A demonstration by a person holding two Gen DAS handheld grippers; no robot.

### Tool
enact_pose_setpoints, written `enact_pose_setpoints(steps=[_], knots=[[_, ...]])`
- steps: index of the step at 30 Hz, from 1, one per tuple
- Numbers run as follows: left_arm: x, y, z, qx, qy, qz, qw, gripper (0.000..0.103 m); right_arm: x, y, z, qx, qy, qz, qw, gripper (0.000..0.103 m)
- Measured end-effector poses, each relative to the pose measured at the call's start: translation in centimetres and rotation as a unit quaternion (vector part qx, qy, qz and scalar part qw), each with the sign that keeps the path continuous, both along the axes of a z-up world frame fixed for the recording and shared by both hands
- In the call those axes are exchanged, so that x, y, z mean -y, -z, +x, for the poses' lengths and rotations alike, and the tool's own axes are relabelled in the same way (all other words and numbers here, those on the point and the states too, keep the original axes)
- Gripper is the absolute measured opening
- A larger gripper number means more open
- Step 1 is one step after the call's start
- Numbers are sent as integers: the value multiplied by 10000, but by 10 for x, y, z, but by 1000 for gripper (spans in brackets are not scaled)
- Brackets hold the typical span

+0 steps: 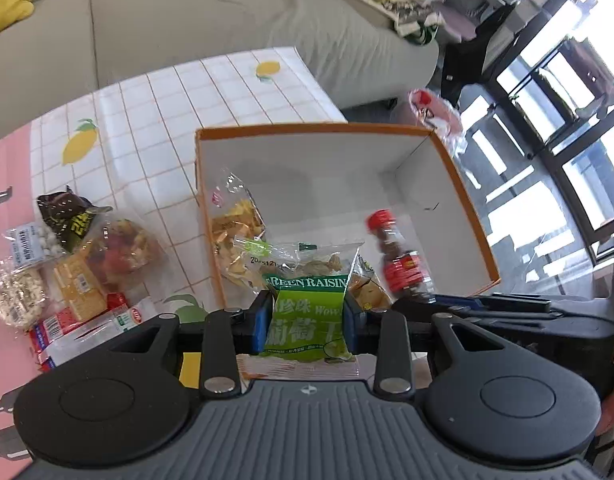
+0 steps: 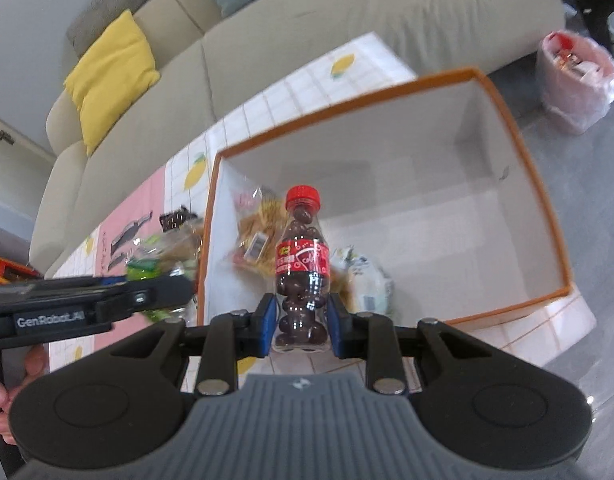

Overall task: Organize snacks
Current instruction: 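Carry both items over the orange box and release the raisin packet from the left tool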

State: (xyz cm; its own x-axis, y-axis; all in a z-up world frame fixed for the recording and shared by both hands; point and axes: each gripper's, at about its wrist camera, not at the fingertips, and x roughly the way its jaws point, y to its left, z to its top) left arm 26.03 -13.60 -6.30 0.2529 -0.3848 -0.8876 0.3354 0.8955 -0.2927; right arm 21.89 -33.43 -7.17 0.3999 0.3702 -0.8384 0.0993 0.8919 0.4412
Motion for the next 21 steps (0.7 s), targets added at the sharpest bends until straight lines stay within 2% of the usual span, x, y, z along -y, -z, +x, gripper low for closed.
enact_pose_setpoints(steps=[6, 13, 16, 21], knots=[[14, 17, 17, -159, 49, 144, 9998, 39, 5, 32, 22, -390, 99, -25, 9992, 25], [34, 33, 30, -202, 246, 369, 9988, 39, 27, 51, 38, -468, 323, -452, 9974, 25], [43, 40, 33, -200, 418, 515, 9976, 39, 35, 51, 42, -425, 355, -485, 9973, 25], [61, 56, 32, -194, 882, 1013, 9907, 39, 36, 37, 36, -214, 189, -338, 9990, 25]])
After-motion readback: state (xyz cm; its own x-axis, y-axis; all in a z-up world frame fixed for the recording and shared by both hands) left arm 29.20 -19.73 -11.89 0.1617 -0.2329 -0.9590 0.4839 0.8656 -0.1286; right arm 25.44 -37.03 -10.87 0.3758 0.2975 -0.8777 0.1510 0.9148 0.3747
